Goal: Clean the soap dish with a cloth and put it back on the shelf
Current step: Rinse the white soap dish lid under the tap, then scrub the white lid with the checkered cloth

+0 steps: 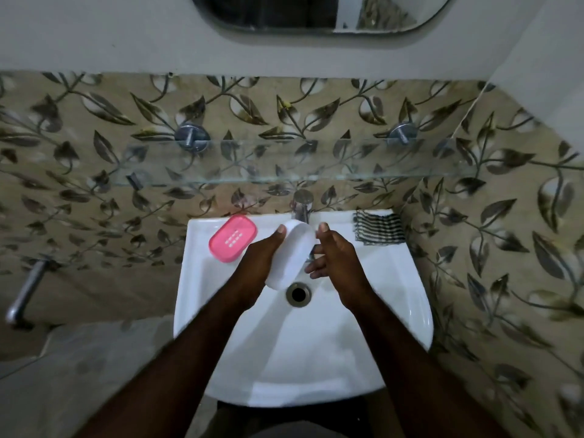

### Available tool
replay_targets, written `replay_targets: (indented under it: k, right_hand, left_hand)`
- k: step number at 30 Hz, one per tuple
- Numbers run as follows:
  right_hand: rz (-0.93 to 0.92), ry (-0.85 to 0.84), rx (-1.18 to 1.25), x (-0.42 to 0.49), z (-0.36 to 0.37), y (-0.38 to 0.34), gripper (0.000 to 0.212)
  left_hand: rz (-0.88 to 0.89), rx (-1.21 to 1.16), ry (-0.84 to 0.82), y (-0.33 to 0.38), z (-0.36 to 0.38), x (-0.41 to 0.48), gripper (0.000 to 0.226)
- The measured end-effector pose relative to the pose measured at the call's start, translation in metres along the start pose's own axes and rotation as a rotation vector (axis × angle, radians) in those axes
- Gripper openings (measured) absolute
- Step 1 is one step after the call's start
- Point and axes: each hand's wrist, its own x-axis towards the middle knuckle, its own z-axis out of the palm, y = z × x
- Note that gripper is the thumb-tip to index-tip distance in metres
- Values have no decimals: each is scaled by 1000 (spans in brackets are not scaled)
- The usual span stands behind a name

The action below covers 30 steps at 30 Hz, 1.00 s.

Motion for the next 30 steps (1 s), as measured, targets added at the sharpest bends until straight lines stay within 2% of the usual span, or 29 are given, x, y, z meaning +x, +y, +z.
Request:
replay_targets:
  k: [2, 4, 9, 12, 15, 17, 19, 21, 23, 24, 27, 30]
  right_hand:
    - [-21, 122, -56, 4, -10, 1, 35]
    - [-23, 213, -174, 9, -23, 6, 26]
    - [54, 271, -261, 27, -49, 12, 26]
    - [58, 315, -374, 55, -62, 23, 25]
    - [18, 360, -572, 94, -76, 39, 43]
    - [-15, 378, -740, 116, -86, 41, 34]
    - [41, 294, -841, 129, -90, 40, 28]
    - [57, 231, -958, 141, -94, 48, 43]
    - [-4, 202, -1068, 150, -96, 57, 57]
    - [-1, 173, -1093, 155, -97, 59, 56]
    - [15, 156, -1191, 168, -107, 54, 33]
    - [-25, 125, -1234, 173, -115, 43, 30]
  left_hand:
    - [-30, -178, 24, 4, 2, 9, 43]
    - [-36, -367, -24, 9, 5, 15, 43]
    - [-113, -708, -140, 19, 13, 24, 58]
    - [-112, -749, -189, 16, 17, 28, 71]
    - [-96, -759, -194, 16, 19, 32, 72]
    - [-72, -732, -161, 14, 22, 36, 68]
    - [-40, -688, -111, 13, 25, 41, 62]
    - [-6, -652, -65, 13, 32, 45, 59]
    - [5, -629, -33, 12, 39, 49, 60]
    - [8, -623, -14, 11, 41, 51, 62]
    - [58, -639, 23, 8, 47, 55, 66]
    - [106, -684, 85, 7, 52, 55, 56]
